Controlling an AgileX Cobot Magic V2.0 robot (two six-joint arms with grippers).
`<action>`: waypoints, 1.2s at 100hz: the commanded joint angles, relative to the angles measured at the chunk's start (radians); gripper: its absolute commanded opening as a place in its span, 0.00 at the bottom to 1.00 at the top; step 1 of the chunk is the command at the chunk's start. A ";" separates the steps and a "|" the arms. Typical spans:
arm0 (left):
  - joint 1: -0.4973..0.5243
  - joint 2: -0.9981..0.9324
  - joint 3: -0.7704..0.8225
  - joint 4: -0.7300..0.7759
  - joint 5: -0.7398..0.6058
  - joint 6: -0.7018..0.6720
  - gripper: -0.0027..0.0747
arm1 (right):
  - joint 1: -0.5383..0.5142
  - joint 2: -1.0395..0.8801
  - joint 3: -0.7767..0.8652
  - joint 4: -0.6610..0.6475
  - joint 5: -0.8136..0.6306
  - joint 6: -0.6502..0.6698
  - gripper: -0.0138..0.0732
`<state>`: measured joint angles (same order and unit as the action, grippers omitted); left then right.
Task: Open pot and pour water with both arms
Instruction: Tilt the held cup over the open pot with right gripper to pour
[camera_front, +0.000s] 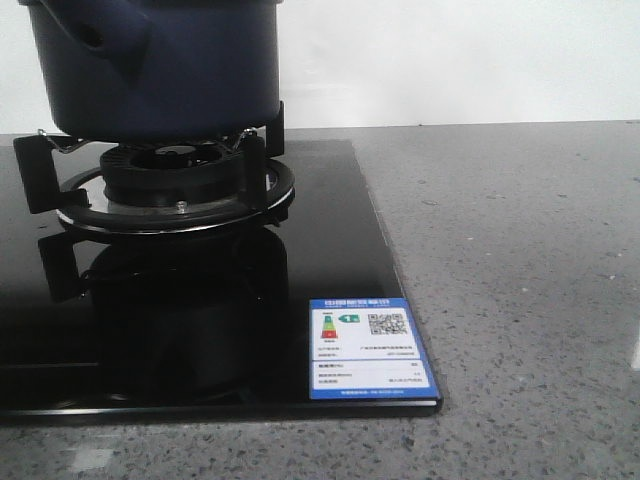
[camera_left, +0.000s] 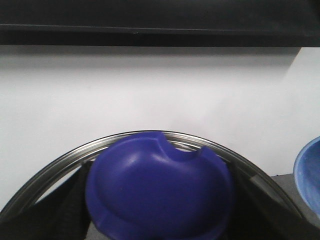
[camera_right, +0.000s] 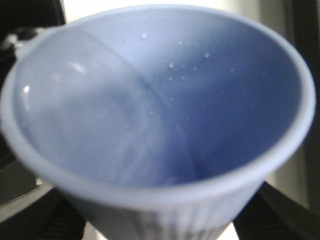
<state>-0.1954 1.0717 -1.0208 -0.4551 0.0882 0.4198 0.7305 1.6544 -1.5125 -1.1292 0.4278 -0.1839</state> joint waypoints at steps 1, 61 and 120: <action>0.004 -0.028 -0.037 -0.002 -0.097 -0.003 0.50 | 0.002 -0.039 -0.042 -0.116 -0.063 -0.004 0.52; 0.004 -0.028 -0.037 -0.002 -0.095 -0.003 0.50 | 0.002 -0.037 -0.042 -0.450 -0.070 -0.004 0.52; 0.004 -0.028 -0.037 -0.002 -0.095 -0.003 0.50 | 0.002 -0.037 -0.042 -0.615 -0.071 -0.004 0.52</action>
<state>-0.1954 1.0717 -1.0208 -0.4551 0.0882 0.4198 0.7305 1.6644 -1.5148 -1.6849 0.3439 -0.1839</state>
